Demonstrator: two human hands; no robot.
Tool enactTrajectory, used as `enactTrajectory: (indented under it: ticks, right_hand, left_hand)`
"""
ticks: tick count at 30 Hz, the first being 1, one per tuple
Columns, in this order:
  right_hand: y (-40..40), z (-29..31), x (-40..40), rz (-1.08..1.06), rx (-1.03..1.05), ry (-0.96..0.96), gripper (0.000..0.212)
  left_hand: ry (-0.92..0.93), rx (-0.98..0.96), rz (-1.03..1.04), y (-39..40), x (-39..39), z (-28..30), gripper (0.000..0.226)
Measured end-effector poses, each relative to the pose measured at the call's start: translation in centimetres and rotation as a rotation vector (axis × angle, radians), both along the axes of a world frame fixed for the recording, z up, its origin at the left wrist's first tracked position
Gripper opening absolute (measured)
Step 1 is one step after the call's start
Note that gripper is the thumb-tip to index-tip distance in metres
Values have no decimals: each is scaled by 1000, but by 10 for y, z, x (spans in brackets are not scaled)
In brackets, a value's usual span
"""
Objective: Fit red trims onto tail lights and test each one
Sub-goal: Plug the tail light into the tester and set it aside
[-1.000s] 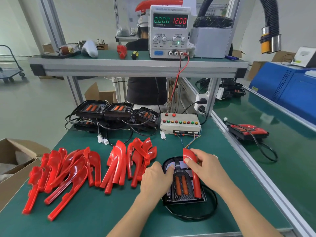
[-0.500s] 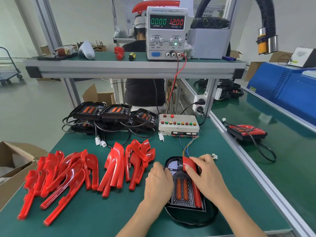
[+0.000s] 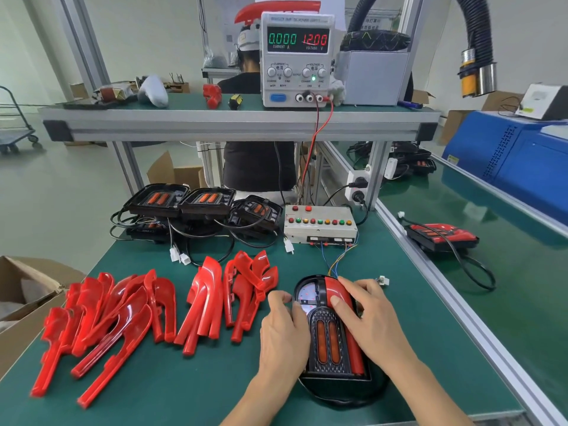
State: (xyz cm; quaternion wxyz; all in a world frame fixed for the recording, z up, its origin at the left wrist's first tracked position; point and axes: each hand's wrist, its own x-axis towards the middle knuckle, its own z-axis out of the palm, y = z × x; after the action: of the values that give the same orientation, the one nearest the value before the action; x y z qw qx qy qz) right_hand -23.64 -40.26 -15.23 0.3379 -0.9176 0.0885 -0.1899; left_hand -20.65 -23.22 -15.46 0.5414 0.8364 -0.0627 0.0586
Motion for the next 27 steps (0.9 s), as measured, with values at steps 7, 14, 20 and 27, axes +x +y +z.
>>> enactTrajectory:
  ticks: [7, 14, 20, 27]
  right_hand:
    - [1, 0, 1, -9, -1, -13, 56]
    - [2, -2, 4, -15, 8, -12, 46]
    - [-1, -3, 6, 33, 112, 61, 56]
    - [1, -5, 0, 86, 279, -4, 47]
  left_hand:
    - [-16, -1, -7, -1, 1, -2, 7]
    - [11, -3, -13, 0, 5, -5, 8]
    - [53, -15, 3, 0, 6, -3, 9]
    - [40, -67, -51, 4, 3, 3, 7]
